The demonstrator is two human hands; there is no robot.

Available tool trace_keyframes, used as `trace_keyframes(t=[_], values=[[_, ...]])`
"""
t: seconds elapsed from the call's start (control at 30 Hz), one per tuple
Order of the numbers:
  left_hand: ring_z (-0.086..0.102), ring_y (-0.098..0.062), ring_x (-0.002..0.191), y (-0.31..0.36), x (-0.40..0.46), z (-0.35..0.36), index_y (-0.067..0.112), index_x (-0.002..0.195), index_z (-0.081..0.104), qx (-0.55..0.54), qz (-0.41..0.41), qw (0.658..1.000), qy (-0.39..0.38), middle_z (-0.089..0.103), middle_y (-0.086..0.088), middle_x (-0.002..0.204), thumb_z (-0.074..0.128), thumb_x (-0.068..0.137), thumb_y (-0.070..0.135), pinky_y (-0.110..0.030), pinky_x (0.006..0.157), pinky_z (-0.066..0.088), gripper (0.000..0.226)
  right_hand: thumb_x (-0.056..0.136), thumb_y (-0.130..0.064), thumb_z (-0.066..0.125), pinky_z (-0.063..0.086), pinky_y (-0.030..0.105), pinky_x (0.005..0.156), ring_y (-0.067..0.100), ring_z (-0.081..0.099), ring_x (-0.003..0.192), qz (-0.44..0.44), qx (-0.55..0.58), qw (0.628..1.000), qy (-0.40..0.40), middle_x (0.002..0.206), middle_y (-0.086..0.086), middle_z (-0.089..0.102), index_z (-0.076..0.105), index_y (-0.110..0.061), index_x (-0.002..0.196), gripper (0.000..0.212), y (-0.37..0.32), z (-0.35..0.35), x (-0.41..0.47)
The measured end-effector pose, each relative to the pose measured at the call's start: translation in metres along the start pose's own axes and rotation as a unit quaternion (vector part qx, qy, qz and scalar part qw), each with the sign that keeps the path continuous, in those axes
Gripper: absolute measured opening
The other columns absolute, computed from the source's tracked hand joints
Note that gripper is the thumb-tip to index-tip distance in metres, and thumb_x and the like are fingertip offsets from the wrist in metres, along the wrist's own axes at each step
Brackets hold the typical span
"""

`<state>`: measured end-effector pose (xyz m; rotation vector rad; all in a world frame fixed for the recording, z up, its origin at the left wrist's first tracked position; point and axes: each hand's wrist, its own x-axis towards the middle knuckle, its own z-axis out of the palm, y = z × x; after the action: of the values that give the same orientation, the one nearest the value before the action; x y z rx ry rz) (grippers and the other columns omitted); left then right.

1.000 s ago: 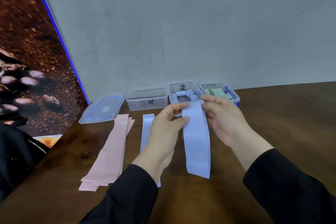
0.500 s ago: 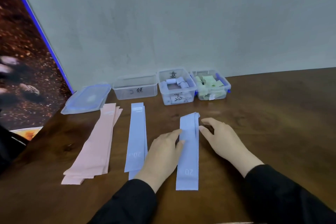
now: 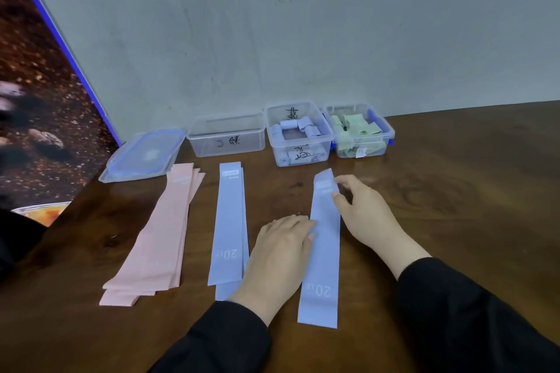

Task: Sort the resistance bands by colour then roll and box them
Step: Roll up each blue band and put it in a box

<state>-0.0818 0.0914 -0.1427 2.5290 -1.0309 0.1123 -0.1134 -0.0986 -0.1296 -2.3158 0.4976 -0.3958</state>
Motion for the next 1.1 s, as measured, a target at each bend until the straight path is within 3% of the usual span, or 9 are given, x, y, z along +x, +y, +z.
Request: trace_keyframes(t=[0.13,0.27,0.37,0.47,0.57,0.63,0.7,0.8,1.1], values=[[0.03,-0.005,0.145,-0.001,0.001,0.002,0.037,0.15,0.04,0.007,-0.003,1.0,-0.007,0.04,0.015,0.155,0.036,0.108,0.028,-0.019,0.114,0.007,0.043,0.104,-0.035,0.053,0.043,0.048,0.112,0.011,0.06,0.097,0.016,-0.05,0.998,0.032,0.125,-0.009,0.067,0.048,-0.027,0.142,0.04,0.002,-0.002,-0.007],[0.027,-0.005,0.147,0.002,0.004,0.006,0.036,0.15,0.041,-0.002,0.026,0.999,-0.028,0.039,0.014,0.156,0.033,0.109,0.026,-0.028,0.121,0.012,0.043,0.106,-0.034,0.046,0.023,0.046,0.124,0.019,0.066,0.106,-0.002,-0.115,0.993,-0.004,0.112,-0.002,0.071,0.048,-0.023,0.147,0.042,0.01,0.005,-0.008],[0.028,-0.005,0.146,0.007,0.006,0.008,0.035,0.149,0.042,-0.021,0.033,0.999,-0.031,0.041,0.013,0.155,0.03,0.109,0.033,-0.03,0.122,0.011,0.042,0.108,-0.036,0.041,0.014,0.044,0.127,0.019,0.059,0.126,-0.031,-0.128,0.99,-0.042,0.132,0.0,0.067,0.042,-0.024,0.152,0.046,0.013,0.01,0.005],[0.037,-0.007,0.141,0.008,0.002,0.004,0.033,0.147,0.046,-0.05,0.014,0.999,-0.005,0.046,0.012,0.151,0.034,0.108,0.035,-0.024,0.118,0.019,0.04,0.107,-0.037,0.043,0.021,0.043,0.125,0.016,0.044,0.142,-0.037,-0.138,0.989,-0.028,0.152,-0.004,0.05,0.04,-0.023,0.153,0.048,0.013,0.011,0.009],[0.051,-0.005,0.121,0.006,-0.009,-0.005,0.029,0.132,0.06,-0.075,0.02,0.997,0.028,0.058,0.013,0.132,0.044,0.106,0.03,-0.022,0.109,0.039,0.031,0.105,-0.035,0.049,0.045,0.022,0.1,0.011,0.058,0.121,-0.04,-0.072,0.996,0.024,0.136,-0.008,0.059,0.055,-0.023,0.141,0.038,0.009,0.004,-0.006],[0.051,-0.002,0.107,0.008,-0.019,-0.01,0.028,0.116,0.066,-0.082,0.053,0.995,0.03,0.06,0.015,0.116,0.049,0.104,0.029,-0.024,0.097,0.047,0.022,0.104,-0.032,0.053,0.043,0.012,0.082,0.004,0.06,0.104,-0.074,-0.02,0.997,0.025,0.116,-0.013,0.062,0.065,-0.026,0.122,0.022,0.006,-0.006,-0.025],[0.049,-0.002,0.101,0.011,-0.032,-0.015,0.028,0.107,0.066,-0.083,0.083,0.993,0.01,0.057,0.018,0.108,0.05,0.102,0.031,-0.022,0.09,0.047,0.017,0.102,-0.028,0.058,0.044,0.016,0.076,0.008,0.061,0.092,-0.135,0.01,0.991,-0.021,0.096,-0.016,0.062,0.068,-0.029,0.099,0.01,0.005,-0.016,-0.049],[0.048,-0.005,0.095,0.014,-0.05,-0.019,0.029,0.096,0.064,-0.078,0.142,0.987,-0.015,0.052,0.018,0.1,0.052,0.1,0.035,-0.026,0.082,0.045,0.014,0.098,-0.03,0.063,0.046,0.024,0.071,0.013,0.062,0.083,-0.193,0.011,0.976,-0.104,0.084,-0.016,0.063,0.064,-0.033,0.083,0.015,0.009,-0.029,-0.085],[0.042,-0.004,0.095,0.015,-0.066,-0.018,0.032,0.094,0.07,-0.056,0.21,0.974,-0.07,0.048,0.017,0.096,0.061,0.094,0.046,-0.019,0.081,0.032,0.016,0.094,-0.042,0.067,0.043,0.035,0.095,0.013,0.058,0.106,-0.301,-0.062,0.936,-0.172,0.108,-0.019,0.058,0.07,-0.03,0.094,0.013,0.037,-0.044,-0.126]])
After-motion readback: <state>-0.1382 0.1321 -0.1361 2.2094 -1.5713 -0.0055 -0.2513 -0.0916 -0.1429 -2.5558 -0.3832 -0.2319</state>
